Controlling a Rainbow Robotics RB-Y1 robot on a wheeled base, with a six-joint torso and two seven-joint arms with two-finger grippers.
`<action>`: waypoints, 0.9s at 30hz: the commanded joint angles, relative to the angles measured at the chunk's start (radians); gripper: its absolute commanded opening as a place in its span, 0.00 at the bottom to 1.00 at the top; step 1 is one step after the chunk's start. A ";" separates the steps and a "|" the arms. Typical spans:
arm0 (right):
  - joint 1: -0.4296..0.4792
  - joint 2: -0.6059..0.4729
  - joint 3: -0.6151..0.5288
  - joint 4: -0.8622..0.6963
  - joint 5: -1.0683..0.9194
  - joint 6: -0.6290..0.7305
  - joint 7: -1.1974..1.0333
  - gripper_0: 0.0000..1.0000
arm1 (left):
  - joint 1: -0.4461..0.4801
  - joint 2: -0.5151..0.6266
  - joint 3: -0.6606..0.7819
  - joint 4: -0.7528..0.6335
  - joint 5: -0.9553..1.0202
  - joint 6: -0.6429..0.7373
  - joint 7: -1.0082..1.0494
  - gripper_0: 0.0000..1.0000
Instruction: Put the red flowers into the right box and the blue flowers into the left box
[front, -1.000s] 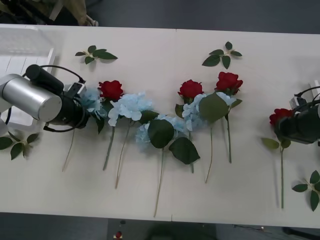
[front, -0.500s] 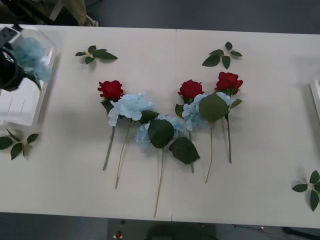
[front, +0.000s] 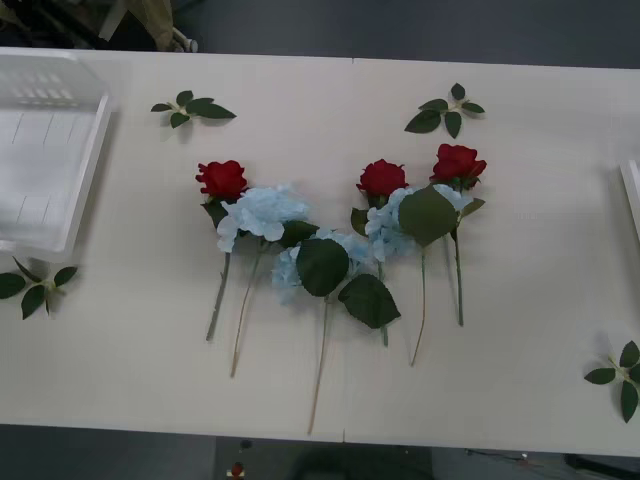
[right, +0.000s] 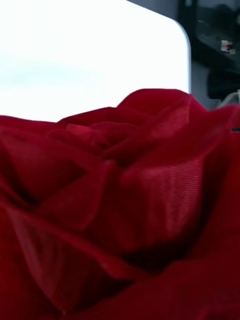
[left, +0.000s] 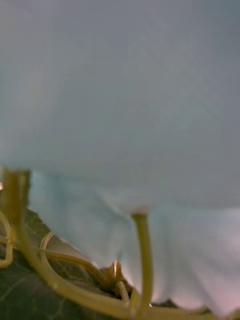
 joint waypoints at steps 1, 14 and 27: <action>-0.024 -0.030 0.027 0.039 0.059 -0.051 0.007 0.00 | -0.010 -0.024 -0.004 0.034 -0.025 -0.068 -0.019 0.18; -0.024 -0.030 0.144 0.115 0.076 -0.188 -0.020 0.00 | -0.012 -0.001 -0.004 -0.016 0.037 -0.102 -0.032 0.98; -0.024 -0.030 0.144 0.115 0.025 -0.191 0.001 0.73 | -0.013 0.035 0.153 -0.190 0.468 0.098 -0.124 0.99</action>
